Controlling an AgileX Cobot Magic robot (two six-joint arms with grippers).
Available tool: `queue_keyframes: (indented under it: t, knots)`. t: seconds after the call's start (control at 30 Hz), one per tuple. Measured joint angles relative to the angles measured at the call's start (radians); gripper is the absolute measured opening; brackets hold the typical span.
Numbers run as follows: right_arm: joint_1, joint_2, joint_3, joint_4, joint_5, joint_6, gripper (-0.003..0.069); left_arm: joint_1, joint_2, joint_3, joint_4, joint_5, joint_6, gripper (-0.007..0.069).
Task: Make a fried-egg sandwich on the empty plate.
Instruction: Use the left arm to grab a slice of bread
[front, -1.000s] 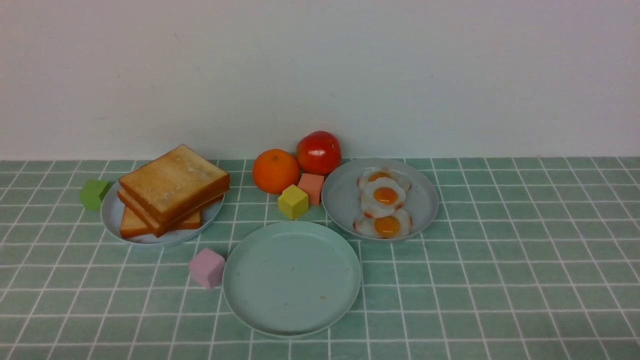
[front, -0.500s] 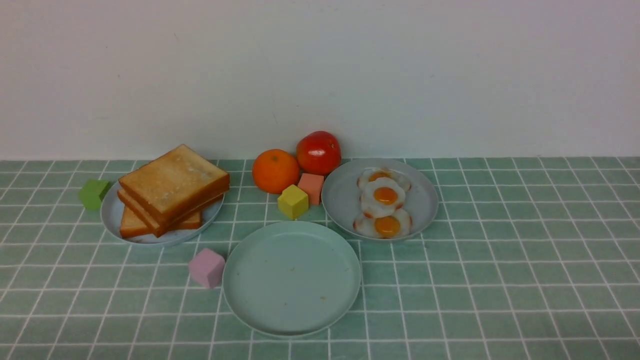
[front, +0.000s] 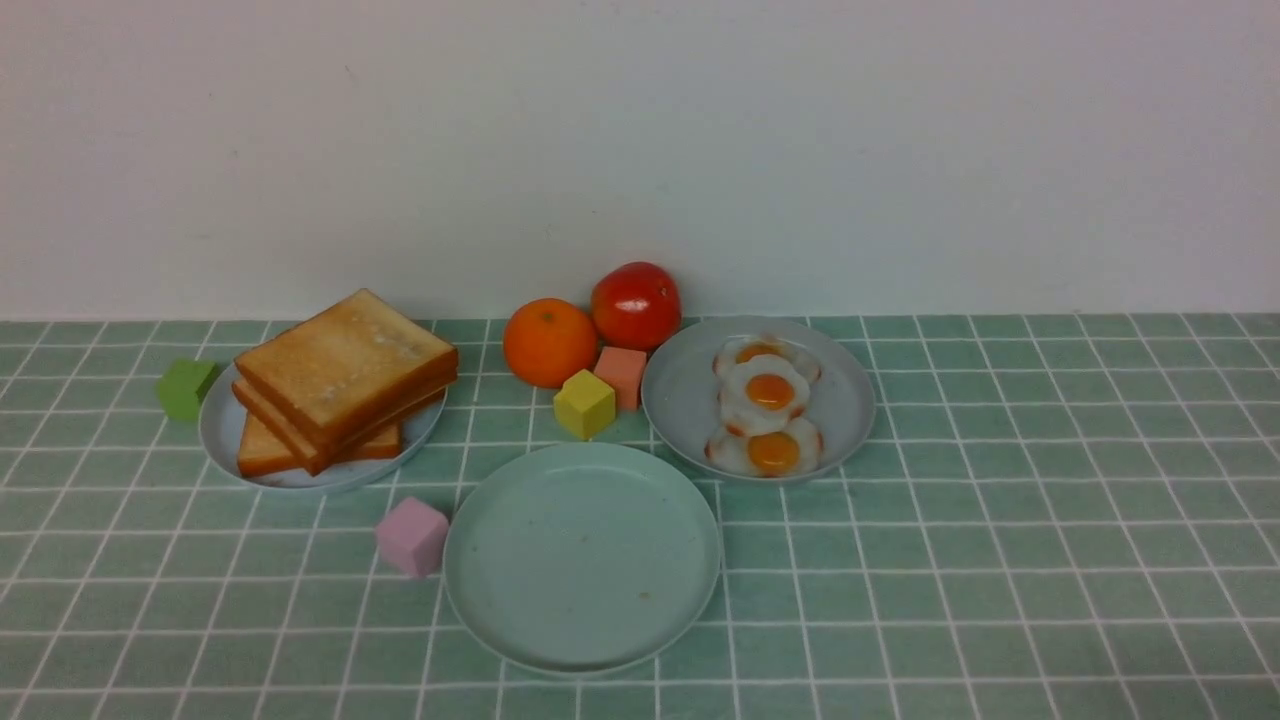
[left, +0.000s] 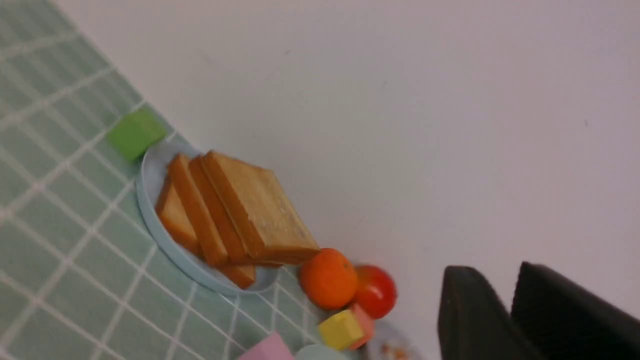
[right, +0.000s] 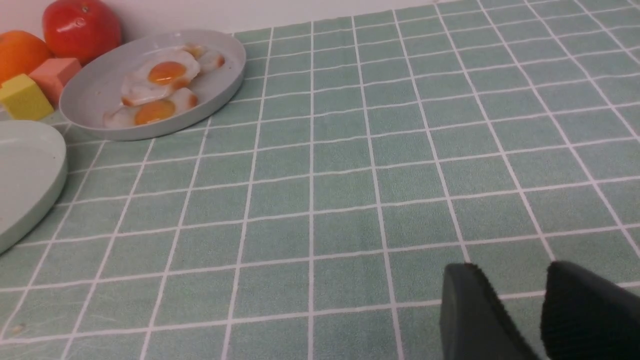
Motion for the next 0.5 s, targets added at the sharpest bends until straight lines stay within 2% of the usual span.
queue_keyframes:
  t: [0.17,0.27,0.37,0.4,0.5]
  knots:
    - [0.0,0.0,0.0,-0.006,-0.001,0.0,0.0238,-0.041,0.189,-0.205,0.106,0.162,0.211,-0.0014]
    - [0.0,0.0,0.002,-0.023,-0.019,0.0,0.0238,-0.122,0.314,-0.321,0.121,0.311,0.331,-0.0013]
    - [0.0,0.0,0.01,-0.007,-0.062,0.018,0.0238,-0.182,0.428,-0.401,0.127,0.45,0.375,-0.0013]
    - [0.0,0.0,0.012,0.039,-0.105,0.053,0.0238,-0.211,0.522,-0.463,0.139,0.533,0.391,-0.0013]
    - [0.0,0.0,0.012,0.143,-0.205,0.116,0.0238,-0.238,0.679,-0.552,0.164,0.624,0.399,-0.0013]
